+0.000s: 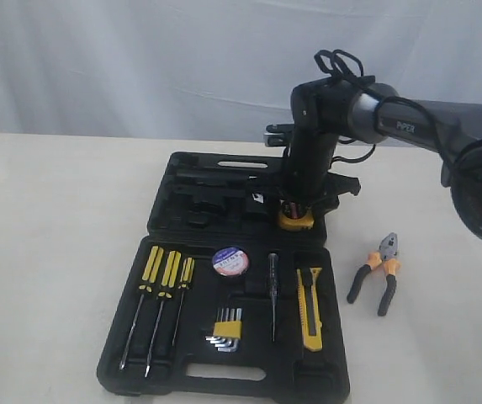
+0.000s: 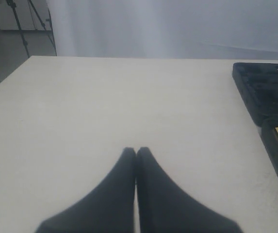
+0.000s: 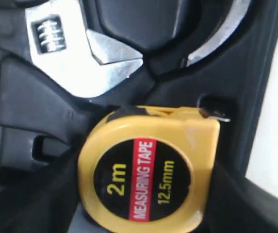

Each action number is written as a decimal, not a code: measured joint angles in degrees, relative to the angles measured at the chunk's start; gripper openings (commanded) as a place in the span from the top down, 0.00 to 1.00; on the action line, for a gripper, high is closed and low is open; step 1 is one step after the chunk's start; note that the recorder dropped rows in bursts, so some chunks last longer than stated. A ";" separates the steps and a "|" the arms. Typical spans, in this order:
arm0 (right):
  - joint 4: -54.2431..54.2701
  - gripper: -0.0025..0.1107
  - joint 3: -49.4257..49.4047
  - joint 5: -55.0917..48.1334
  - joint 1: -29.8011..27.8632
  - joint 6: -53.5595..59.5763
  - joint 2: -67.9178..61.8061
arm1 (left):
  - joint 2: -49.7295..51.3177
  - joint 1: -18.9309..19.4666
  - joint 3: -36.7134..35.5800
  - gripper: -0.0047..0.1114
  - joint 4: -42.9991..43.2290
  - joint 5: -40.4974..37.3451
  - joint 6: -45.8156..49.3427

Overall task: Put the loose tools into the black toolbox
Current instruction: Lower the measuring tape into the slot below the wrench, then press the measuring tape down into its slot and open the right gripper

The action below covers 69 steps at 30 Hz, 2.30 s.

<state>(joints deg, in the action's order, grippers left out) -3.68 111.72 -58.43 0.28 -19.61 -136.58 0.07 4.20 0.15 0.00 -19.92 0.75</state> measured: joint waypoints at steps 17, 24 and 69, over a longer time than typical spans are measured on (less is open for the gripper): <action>0.21 0.35 0.00 -2.39 0.33 0.25 0.33 | 0.00 0.00 0.00 0.96 0.00 0.00 0.00; -1.23 0.35 -0.13 -1.95 1.55 0.25 0.65 | 0.00 0.00 0.00 0.96 0.00 0.00 0.00; -12.23 0.98 -0.48 6.28 1.76 3.16 1.65 | 0.00 0.00 0.00 0.96 0.00 0.00 0.00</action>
<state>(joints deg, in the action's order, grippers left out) -15.90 111.24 -52.15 2.04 -16.46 -134.93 0.07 4.20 0.15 0.00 -19.92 0.75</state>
